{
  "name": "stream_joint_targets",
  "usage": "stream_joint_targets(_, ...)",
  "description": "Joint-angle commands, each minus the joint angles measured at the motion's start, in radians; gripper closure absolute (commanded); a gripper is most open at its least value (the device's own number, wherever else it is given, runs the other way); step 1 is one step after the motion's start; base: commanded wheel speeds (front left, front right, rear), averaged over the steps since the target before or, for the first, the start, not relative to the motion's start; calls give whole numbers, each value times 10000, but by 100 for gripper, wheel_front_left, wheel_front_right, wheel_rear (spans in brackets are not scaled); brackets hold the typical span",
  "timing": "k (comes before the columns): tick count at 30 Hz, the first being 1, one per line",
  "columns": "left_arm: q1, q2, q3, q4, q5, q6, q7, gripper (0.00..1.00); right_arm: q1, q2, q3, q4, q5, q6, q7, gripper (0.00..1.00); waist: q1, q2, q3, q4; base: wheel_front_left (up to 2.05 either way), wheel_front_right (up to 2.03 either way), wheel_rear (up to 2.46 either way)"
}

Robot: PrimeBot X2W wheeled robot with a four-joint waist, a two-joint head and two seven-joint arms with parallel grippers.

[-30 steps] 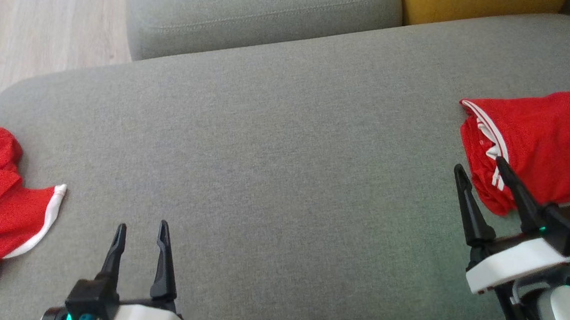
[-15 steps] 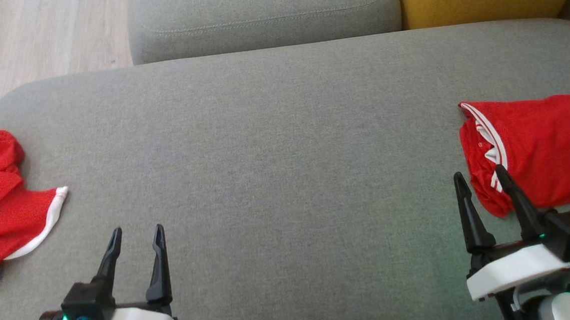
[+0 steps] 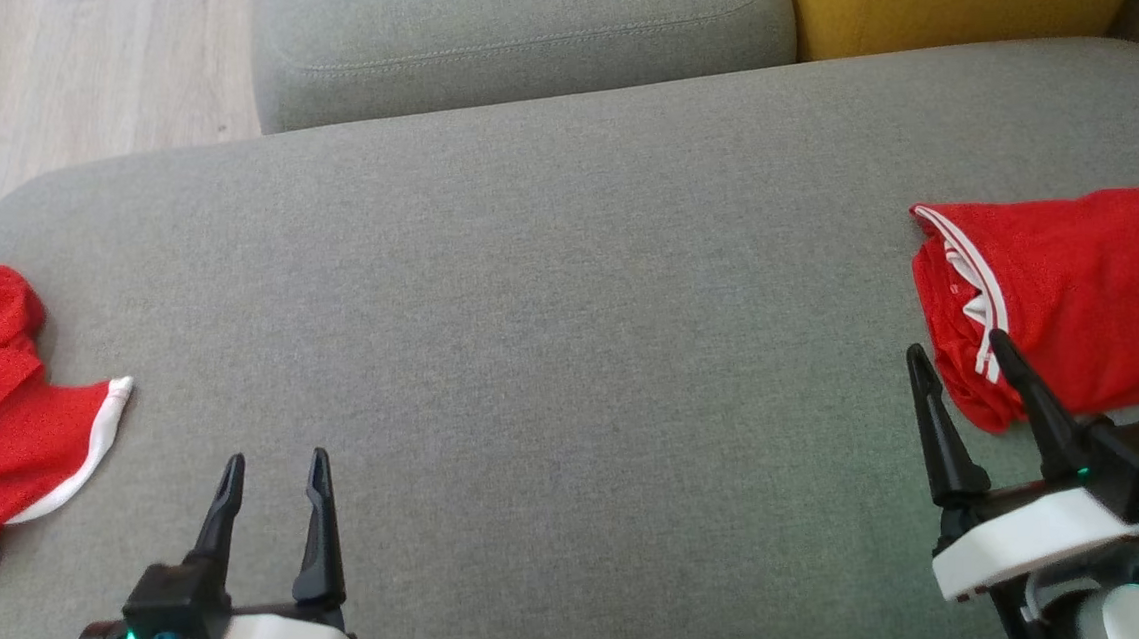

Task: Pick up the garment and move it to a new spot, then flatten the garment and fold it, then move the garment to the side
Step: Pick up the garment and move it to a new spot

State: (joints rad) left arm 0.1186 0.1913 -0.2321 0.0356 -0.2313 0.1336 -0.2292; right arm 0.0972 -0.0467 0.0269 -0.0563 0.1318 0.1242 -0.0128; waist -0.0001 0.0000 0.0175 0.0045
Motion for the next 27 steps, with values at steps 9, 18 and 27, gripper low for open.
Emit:
stream_joint_targets(9, -455, 192, 225, -360, -46, 133, 13, 0, -122, -36, 110, -340, -30, 65, 56, 0, 1, 0, -67, 212, 0, 0, 0)
stream_joint_targets(18, -592, 182, 238, -550, -56, 295, 66, 0, 108, -36, 162, -699, -36, 65, 177, 0, 1, 0, -225, 1628, 0, 0, 0)
stream_joint_targets(27, -597, 351, 499, -541, -159, 412, -42, 0, 137, -36, 508, -809, 20, 65, 257, 0, 1, 0, -429, 3375, 0, 0, 0)
